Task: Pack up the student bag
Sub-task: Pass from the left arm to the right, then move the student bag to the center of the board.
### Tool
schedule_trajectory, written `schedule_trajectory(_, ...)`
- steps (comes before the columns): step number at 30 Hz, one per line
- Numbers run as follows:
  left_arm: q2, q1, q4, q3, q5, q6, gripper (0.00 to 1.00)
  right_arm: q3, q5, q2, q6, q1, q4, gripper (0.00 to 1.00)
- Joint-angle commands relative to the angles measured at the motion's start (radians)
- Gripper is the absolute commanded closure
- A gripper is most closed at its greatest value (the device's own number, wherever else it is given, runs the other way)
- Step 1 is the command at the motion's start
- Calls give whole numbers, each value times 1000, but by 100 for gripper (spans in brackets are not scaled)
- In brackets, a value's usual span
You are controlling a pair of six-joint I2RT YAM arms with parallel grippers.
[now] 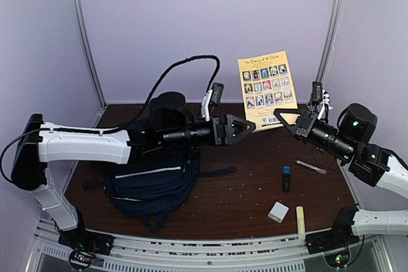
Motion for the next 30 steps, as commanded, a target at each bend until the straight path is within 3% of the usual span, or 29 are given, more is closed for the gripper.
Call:
schedule_trajectory(1, -117, -15, -289, -41, -131, 234, 14, 43, 131, -23, -78, 8, -147, 100)
schedule_trajectory(4, -178, -34, -587, -35, -309, 385, 9, 52, 155, -28, -109, 7, -191, 100)
schedule_trajectory(9, -205, -42, -1159, 2, -574, 600, 13, 28, 179, -29, -122, 6, -196, 100)
schedule_trajectory(12, -209, -43, -1349, -7, -559, 634, 15, 18, 180, -14, -125, 6, -193, 100)
schedule_trajectory(15, -196, -48, -1420, -26, -501, 649, 19, -2, 192, -12, -118, 7, -185, 100)
schedule_trajectory(18, -158, -51, -1437, -28, -530, 661, 22, -28, 198, -20, -106, 6, -169, 100)
schedule_trajectory(30, 68, -49, -1376, 59, -538, 735, 42, -92, 207, -115, -84, 6, -223, 100)
